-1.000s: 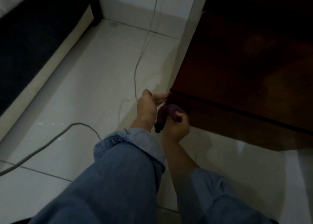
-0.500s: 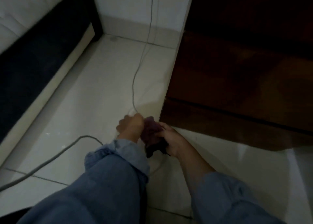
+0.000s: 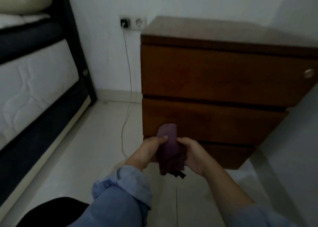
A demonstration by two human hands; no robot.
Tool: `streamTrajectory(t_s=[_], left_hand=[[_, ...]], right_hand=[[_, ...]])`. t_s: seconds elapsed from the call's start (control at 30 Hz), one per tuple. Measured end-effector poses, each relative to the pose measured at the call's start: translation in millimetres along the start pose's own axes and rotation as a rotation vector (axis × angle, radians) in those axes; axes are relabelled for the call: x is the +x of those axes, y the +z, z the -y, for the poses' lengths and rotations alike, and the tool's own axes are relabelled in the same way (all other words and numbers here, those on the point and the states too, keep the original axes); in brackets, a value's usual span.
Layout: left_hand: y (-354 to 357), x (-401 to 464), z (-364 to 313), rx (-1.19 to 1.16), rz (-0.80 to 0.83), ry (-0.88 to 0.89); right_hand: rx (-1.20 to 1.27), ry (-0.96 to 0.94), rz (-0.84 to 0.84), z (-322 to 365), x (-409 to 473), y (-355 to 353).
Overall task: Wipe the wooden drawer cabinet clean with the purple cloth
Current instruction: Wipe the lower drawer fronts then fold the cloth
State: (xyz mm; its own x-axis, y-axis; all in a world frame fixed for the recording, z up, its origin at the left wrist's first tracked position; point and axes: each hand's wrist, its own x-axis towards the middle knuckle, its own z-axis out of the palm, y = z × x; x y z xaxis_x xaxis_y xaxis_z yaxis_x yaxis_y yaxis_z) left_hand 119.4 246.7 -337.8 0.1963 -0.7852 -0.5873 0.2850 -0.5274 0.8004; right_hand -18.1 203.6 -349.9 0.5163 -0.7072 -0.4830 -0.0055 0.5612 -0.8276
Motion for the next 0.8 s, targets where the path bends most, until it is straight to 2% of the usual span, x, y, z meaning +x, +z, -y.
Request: streamTrajectory(t_s=[0.1, 0.23, 0.4, 0.5, 0.6, 0.67, 0.8], left_hand=[[22.0, -18.4, -22.3, 0.161, 0.047, 0.136], [53.5, -48.3, -64.8, 0.193, 0.103, 0.265], [102.1, -85.3, -137.9, 0.174, 0.223, 0.377], [139.4, -105.4, -189.2, 0.269, 0.240, 0.541], [179.9, -120.3, -241.2, 0.277, 0.240, 0.705], [206.0, -126.4, -277.3, 0.251, 0.195, 0.883], [237.6, -128.7, -320.6, 0.351, -0.019, 1.265]], right_hand=[[-0.028, -0.094, -0.041, 25.6, -26.0, -8.5], [-0.201, -0.306, -0.183, 76.8, -59.8, -23.9], [-0.393, -0.517, -0.224, 173.1, -116.0, -41.5], [-0.542, -0.699, -0.306, 233.6, -148.3, -57.2], [-0.662, -0.804, -0.409, 296.5, -173.2, -65.7], [-0.641, -0.861, -0.456, 337.0, -183.6, -71.2], [-0.534, -1.026, -0.447, 382.9, -189.6, -81.6]])
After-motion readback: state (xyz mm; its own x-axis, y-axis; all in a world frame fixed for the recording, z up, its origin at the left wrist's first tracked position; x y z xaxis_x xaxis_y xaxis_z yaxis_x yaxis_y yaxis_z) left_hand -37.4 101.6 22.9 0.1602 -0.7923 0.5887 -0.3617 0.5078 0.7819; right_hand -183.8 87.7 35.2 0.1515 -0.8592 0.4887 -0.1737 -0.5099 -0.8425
